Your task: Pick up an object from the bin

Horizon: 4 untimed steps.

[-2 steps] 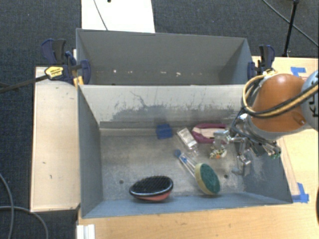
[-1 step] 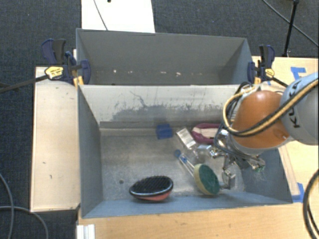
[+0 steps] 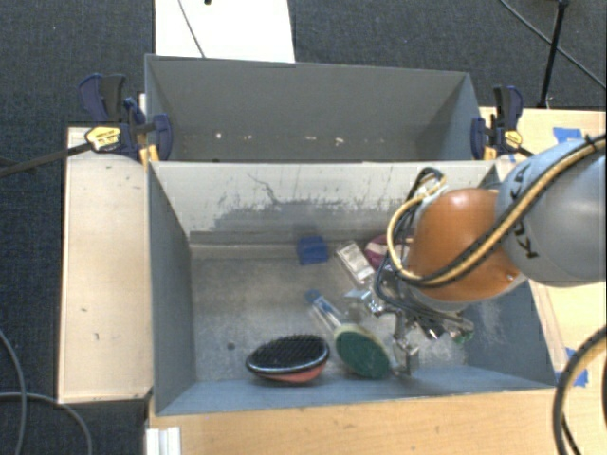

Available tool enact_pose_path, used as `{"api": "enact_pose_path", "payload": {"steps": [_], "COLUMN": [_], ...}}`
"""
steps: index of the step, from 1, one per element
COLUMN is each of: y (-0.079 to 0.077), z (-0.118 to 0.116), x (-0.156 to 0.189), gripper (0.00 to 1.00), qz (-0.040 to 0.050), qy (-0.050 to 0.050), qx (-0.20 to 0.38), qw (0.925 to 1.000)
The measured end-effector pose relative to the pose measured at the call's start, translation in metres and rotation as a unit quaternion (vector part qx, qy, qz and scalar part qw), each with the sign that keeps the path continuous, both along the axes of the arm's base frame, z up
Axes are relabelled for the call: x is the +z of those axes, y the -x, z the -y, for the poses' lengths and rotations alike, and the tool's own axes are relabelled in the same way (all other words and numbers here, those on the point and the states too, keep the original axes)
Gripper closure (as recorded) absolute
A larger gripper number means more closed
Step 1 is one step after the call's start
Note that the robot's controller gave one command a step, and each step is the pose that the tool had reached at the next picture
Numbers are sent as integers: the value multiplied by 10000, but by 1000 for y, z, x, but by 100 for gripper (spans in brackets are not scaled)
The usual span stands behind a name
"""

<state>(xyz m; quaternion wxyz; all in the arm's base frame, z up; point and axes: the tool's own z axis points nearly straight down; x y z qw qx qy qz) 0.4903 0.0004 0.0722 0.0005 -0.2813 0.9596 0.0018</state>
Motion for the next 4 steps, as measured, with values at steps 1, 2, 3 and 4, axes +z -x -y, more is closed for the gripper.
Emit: {"api": "enact_pose_path", "payload": {"steps": [1,2,3,4], "y": [-68,-97,-98,-75], "z": [27,100,99,45], "x": [52,6,8,147], "gripper": [0,0,100,100], "qz": [57,24,29,54], "qy": [20,22,22,27], "qx": [117,3327,3299,3391], "qw": [9999,9430,9440,9407]}}
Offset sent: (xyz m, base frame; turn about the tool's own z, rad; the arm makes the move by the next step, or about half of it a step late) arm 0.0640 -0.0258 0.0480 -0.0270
